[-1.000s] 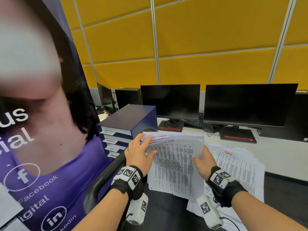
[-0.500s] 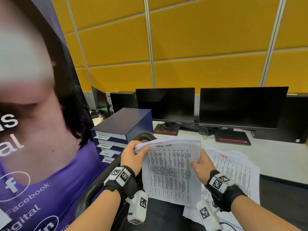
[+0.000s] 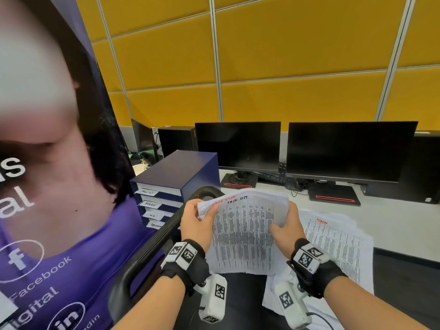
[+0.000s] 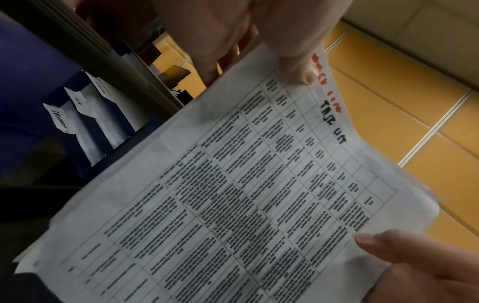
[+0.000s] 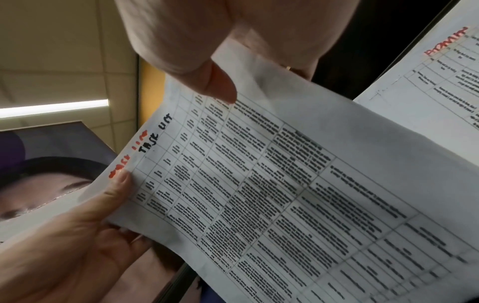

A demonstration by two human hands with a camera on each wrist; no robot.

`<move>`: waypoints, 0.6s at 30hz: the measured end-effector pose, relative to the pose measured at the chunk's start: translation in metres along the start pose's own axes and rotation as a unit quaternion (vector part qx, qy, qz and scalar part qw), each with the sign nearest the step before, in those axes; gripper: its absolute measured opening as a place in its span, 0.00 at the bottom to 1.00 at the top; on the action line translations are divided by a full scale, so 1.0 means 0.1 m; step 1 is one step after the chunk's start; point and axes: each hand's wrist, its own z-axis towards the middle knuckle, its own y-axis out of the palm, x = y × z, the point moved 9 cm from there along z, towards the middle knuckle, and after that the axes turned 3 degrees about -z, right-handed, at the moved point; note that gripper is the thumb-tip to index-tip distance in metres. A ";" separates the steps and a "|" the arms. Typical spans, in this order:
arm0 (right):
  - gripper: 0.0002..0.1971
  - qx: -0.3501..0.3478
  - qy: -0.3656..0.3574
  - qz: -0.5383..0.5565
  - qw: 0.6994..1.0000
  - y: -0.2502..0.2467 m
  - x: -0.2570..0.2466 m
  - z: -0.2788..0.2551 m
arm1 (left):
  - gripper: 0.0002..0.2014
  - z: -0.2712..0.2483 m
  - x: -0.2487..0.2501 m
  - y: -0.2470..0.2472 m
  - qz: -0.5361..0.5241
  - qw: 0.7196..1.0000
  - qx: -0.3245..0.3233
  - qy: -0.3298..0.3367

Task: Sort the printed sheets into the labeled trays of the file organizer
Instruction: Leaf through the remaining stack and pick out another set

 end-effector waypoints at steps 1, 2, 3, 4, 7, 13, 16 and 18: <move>0.31 0.010 -0.005 0.005 1.000 -0.03 -0.02 0.00 | 0.11 0.01 0.00 0.00 0.001 1.000 -0.001 0.000; 0.32 0.018 -0.009 0.012 1.000 -0.04 -0.05 0.01 | 0.11 0.01 0.01 0.01 0.003 1.000 -0.004 0.001; 0.33 0.023 -0.013 0.015 1.000 -0.05 -0.07 0.01 | 0.10 0.01 0.02 0.02 0.008 1.000 -0.008 0.003; 0.33 0.024 -0.016 0.016 0.999 -0.05 -0.09 0.02 | 0.09 0.01 0.04 0.05 0.016 1.000 -0.015 0.006; 0.29 0.022 -0.019 0.000 1.000 -0.04 -0.13 0.03 | 0.08 0.00 0.07 0.14 0.030 0.999 -0.042 0.011; 0.23 0.028 -0.010 -0.040 0.999 -0.07 -0.08 0.05 | 0.13 -0.01 -0.04 0.19 0.008 0.998 -0.055 -0.028; 0.21 0.028 -0.006 -0.051 0.998 -0.09 -0.07 0.06 | 0.10 0.01 -0.11 0.12 0.007 0.999 -0.032 -0.034; 0.20 0.028 -0.006 -0.056 0.998 -0.09 -0.07 0.06 | 0.08 0.02 -0.19 0.08 0.002 0.999 -0.019 -0.051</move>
